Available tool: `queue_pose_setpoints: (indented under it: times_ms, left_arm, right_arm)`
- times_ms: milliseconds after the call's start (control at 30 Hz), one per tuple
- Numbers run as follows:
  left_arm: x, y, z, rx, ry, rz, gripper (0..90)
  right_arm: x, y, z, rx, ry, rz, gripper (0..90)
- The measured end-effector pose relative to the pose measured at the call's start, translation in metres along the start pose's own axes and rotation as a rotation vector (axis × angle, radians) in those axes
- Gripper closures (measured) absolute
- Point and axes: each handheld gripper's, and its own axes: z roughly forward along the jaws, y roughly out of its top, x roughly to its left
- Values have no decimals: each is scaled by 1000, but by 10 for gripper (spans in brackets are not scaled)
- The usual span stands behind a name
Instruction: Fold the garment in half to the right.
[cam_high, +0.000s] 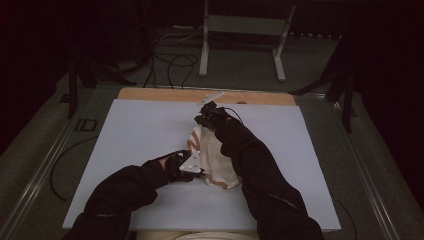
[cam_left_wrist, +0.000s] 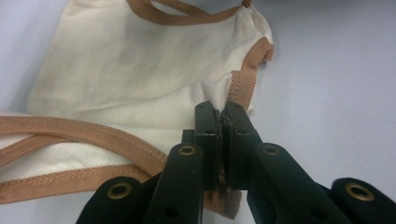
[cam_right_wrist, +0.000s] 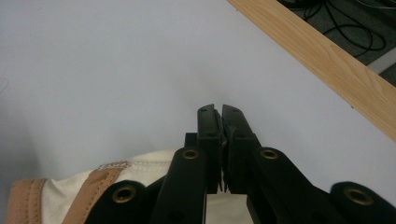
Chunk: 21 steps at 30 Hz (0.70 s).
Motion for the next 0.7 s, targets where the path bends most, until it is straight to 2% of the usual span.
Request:
queue_pose_setpoints:
  times_ms: [700]
  left_arm:
    - [1, 17, 8, 1, -7, 33, 871]
  right_arm:
    - [-17, -19, -28, -23, -31, 39, 876]
